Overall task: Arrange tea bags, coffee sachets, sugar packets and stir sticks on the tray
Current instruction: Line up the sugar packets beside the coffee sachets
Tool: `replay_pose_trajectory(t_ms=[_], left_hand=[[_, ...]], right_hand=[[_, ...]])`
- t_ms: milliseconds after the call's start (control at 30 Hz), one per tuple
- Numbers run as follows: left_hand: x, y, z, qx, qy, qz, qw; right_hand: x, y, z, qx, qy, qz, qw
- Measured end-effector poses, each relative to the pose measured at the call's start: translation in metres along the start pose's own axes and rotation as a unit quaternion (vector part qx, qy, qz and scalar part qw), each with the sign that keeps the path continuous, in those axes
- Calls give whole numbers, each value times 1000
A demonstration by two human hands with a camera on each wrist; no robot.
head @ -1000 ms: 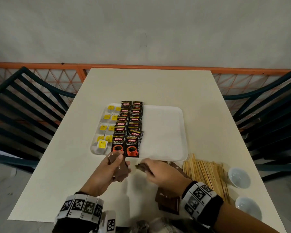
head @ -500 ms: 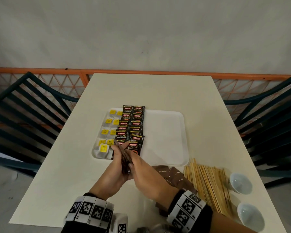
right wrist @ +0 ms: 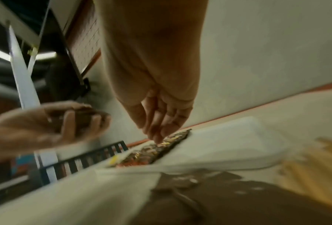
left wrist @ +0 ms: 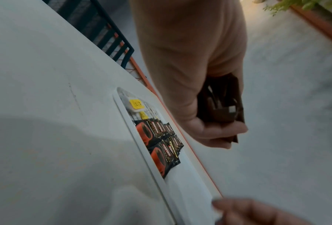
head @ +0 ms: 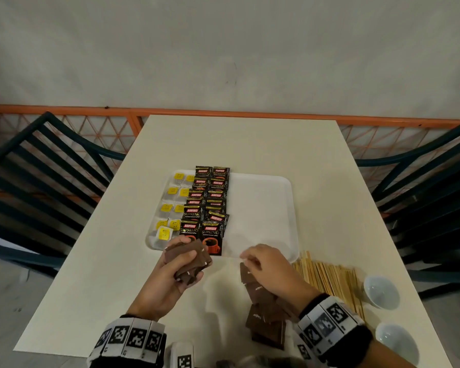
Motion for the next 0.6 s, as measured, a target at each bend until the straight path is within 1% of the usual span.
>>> replay_pose_trajectory(t_ms=[33,100,167,233,367,433,467,500,533,600], left_hand=[[1,0,0,-3,1,3,1000],[1,0,0,-9,8,5,1000],[3,1,1,-15,13,-3,1000],[5,2,1,-20,14,-7,1000],[6,0,-2,-27,19,2,999],[9,-1,-2,-25,34,0,999],[10,-2,-1,-23,40,-1,999],[11,-3,-1,-20,49,-4,999],[11,-4,0,-18,59,-7,998],[10,-4,1,-17,72,-11,997]], right_hand=[[-5,-1,-10,-14,-61,20,998],[-16,-2,-21,-25,-174,52,983],[-20,-2,-20,-22,-241,59,968],[-25,2,-14,-3,-276,68,959],[-43,3,-13,16,-306,108,946],[-44,3,-12,31,-327,100,939],[-41,3,-10,38,-321,85,943],[-36,3,-8,41,-297,63,952],[-27,3,-5,42,-255,32,965],[-5,0,5,43,-130,-45,990]])
Point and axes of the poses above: each hand's wrist, its own y-axis towards the middle knuckle, its own x-axis out of the back of the hand, z = x × y, the point moved 10 cm from there along y, towards the middle knuckle, and after that the axes turned 1 degree about -y, right-handed, at the moved point
